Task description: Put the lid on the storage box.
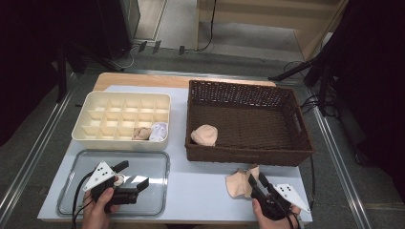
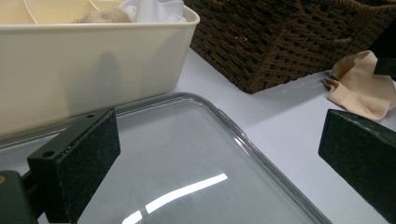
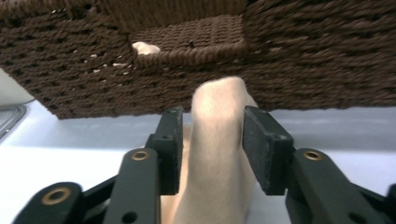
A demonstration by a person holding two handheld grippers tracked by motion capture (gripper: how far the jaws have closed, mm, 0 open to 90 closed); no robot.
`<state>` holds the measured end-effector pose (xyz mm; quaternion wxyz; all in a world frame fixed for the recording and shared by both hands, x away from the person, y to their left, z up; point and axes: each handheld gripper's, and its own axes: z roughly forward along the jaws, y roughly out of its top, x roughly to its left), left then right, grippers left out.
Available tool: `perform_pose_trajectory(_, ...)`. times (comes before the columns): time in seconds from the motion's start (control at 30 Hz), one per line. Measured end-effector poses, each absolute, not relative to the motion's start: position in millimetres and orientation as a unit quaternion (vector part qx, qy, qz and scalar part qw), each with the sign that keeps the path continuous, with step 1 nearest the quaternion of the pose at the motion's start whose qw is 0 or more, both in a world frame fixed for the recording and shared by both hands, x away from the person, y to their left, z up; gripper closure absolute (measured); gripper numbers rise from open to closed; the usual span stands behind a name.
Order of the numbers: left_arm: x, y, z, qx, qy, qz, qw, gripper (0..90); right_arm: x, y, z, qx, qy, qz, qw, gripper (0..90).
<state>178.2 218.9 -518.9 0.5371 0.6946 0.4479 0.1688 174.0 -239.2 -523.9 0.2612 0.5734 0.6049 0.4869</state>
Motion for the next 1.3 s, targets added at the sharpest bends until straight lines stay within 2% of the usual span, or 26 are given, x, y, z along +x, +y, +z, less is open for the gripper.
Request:
perform_pose_trajectory(0.47,179.5,218.8,-518.8,0.693,0.448,0.169,0.539,0.0,175.1,-243.7,-499.7,0.553,0.606,0.490,0.292,55.8)
perform_pose_trajectory(1.3,180.2,225.0,-516.8,0.687,0.453,0.169,0.543,0.0,210.3,-208.4,-441.8,0.508,0.619,0.520,0.297,57.9)
